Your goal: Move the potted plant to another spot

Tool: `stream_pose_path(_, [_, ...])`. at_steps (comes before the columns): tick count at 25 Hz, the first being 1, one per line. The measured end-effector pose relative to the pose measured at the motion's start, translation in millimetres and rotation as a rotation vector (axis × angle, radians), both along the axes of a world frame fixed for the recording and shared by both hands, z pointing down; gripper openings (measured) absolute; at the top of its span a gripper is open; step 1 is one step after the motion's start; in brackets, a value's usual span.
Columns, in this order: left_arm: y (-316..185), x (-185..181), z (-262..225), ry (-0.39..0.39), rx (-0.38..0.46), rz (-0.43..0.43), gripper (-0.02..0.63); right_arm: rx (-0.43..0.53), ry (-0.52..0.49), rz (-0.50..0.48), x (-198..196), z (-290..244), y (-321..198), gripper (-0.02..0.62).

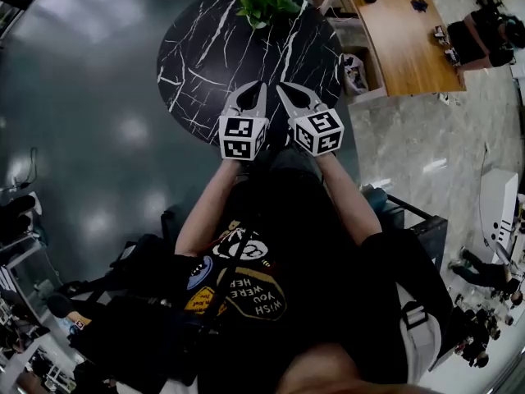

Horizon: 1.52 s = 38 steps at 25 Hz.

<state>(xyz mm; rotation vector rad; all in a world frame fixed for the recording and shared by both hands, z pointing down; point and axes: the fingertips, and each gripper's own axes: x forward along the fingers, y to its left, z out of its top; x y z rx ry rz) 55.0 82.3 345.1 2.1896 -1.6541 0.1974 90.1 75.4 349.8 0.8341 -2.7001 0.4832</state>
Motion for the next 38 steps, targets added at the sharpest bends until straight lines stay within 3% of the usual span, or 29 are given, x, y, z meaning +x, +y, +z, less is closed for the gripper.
stream_pose_path(5, [-30,-2,15,0.019,0.008,0.014,0.003,-0.014,0.015,-0.044,-9,21,-24,0.002])
stream_pose_path(9, [-72,-6,38,-0.008,0.01,0.01,0.003,0.001,0.031,-0.055,-12,40,-68,0.002])
stream_pose_path(19, [-166,-21,127,-0.033,-0.092,-0.072,0.003,-0.069,-0.023,-0.106,-21,115,-177,0.027])
stream_pose_path(24, [-205,-46,172,-0.03,-0.129,-0.11,0.003,-0.094,0.003,-0.121,-43,179,-224,0.113])
stream_pose_path(30, [-236,-65,214,-0.025,-0.148,-0.082,0.003,-0.097,0.054,-0.033,-62,259,-295,0.24])
stream_pose_path(35, [-270,-92,233,-0.005,-0.129,-0.104,0.003,-0.025,0.14,-0.119,-103,289,-328,0.402])
stream_pose_path(38, [-278,-102,230,0.021,-0.111,-0.116,0.003,0.001,0.179,-0.132,-112,302,-338,0.463])
